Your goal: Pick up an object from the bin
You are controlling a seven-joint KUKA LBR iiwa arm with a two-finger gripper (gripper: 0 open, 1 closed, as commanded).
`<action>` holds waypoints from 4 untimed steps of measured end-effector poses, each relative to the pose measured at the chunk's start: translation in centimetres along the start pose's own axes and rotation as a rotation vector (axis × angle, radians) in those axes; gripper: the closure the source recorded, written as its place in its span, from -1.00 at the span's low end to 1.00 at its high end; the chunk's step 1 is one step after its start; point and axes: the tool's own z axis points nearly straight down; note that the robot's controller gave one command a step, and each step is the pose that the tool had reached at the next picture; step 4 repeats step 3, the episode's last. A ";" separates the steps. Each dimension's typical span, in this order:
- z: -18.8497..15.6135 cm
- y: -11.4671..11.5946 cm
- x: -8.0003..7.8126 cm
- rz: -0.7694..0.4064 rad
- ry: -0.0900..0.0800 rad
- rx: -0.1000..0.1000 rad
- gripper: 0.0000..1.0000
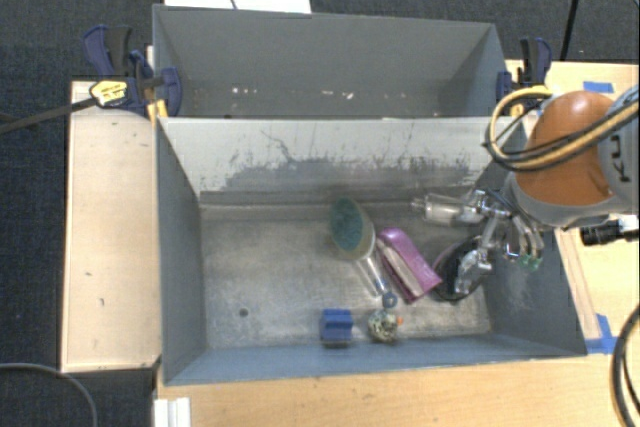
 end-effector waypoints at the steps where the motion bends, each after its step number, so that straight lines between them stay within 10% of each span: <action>1: -0.1 0.0 0.2 -0.007 0.012 -0.001 1.00; 2: -10.3 -2.1 -0.6 -0.710 0.006 -0.003 1.00; 3: -24.1 -1.8 -0.2 -0.615 0.000 -0.002 1.00; 4: -24.1 -1.8 -0.2 -0.615 0.000 -0.002 1.00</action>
Offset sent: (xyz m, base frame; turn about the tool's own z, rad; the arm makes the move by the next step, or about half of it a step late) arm 0.0000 0.0000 0.0000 0.0000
